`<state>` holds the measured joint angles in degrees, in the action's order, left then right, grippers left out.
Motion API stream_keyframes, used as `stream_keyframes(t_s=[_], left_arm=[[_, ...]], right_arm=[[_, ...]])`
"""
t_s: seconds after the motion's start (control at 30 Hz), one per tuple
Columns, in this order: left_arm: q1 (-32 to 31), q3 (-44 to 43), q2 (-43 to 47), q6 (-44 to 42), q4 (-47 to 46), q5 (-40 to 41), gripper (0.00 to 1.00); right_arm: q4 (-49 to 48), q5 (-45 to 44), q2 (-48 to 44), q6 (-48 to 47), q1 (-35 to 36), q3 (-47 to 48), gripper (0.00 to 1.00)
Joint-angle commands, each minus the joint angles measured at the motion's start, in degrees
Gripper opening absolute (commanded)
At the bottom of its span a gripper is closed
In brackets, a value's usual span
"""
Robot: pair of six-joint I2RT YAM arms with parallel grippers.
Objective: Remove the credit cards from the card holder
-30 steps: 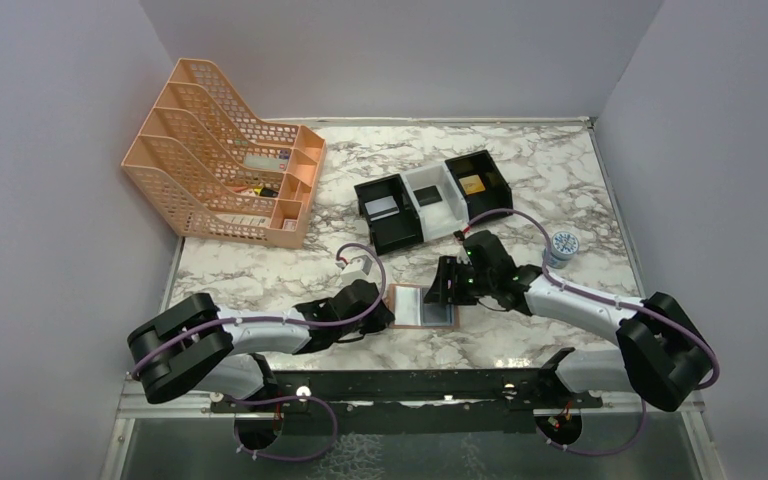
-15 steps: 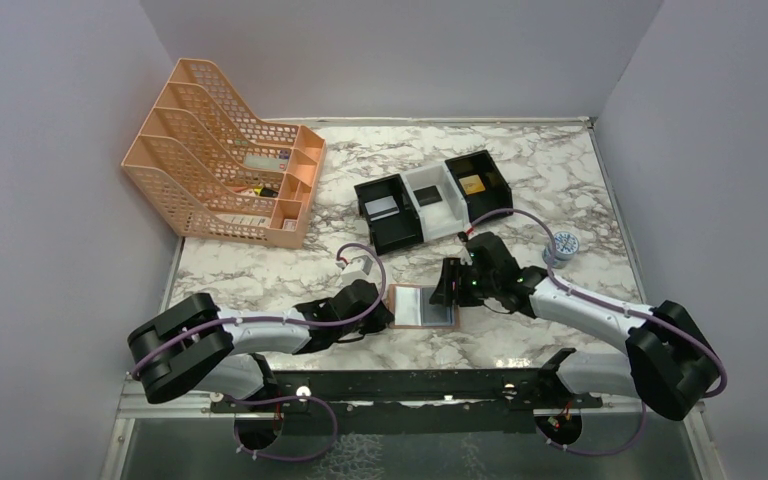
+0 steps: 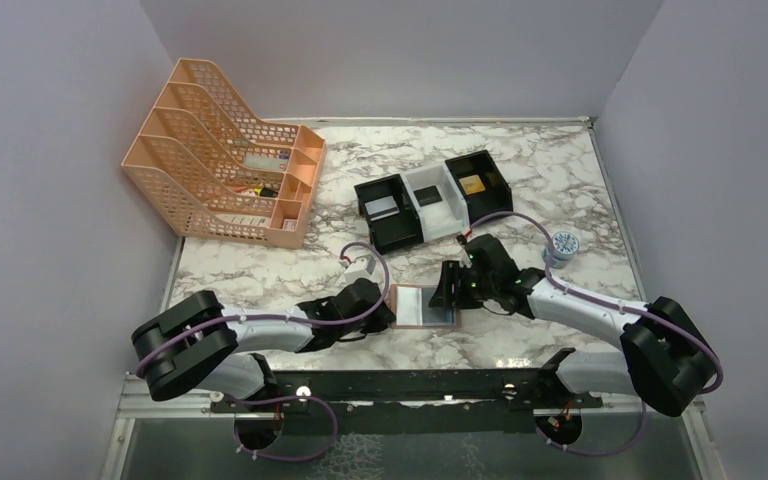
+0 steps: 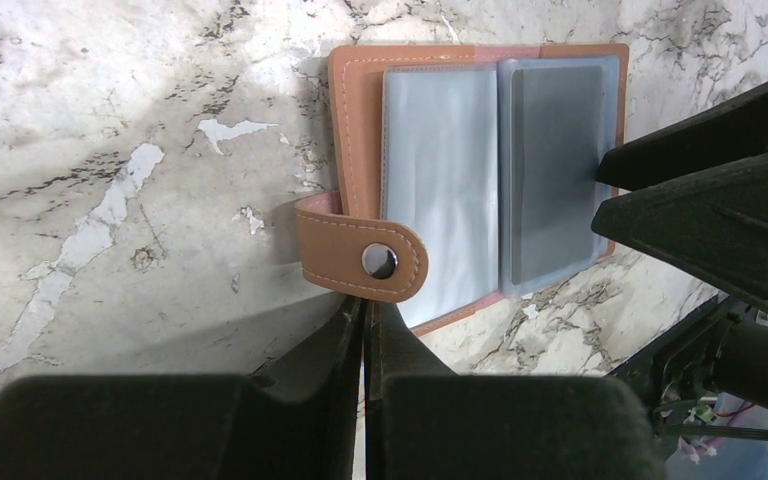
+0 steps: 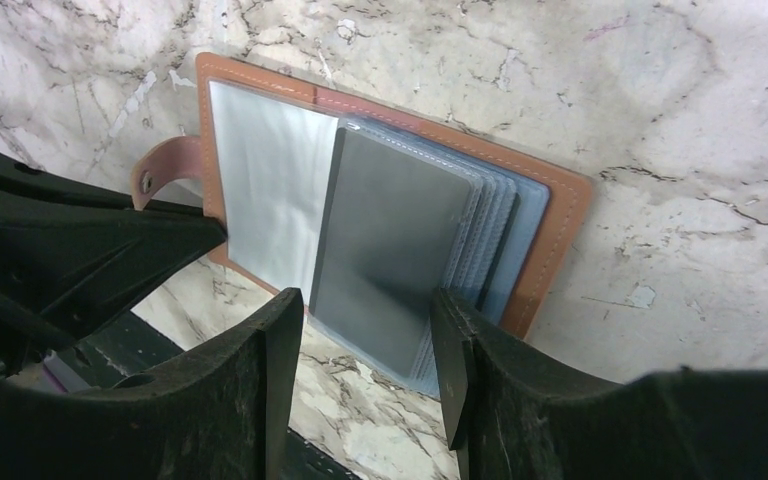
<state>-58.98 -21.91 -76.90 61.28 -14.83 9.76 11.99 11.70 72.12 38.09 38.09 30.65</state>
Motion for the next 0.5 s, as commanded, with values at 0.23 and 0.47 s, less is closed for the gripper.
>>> stream_keyframes(t_s=[0.23,0.47], left_arm=[[-0.19,-2.74,-2.3,-1.97,0.65,-2.63,0.02],[-0.17,-2.52,-2.39,-1.82,0.71,-2.64,0.01]], right_arm=[[-9.69,9.72,-0.26,4.35,0.21,-2.23,0.5],[-13.14,12.87,-0.82,6.35,0.23,-2.62,0.5]])
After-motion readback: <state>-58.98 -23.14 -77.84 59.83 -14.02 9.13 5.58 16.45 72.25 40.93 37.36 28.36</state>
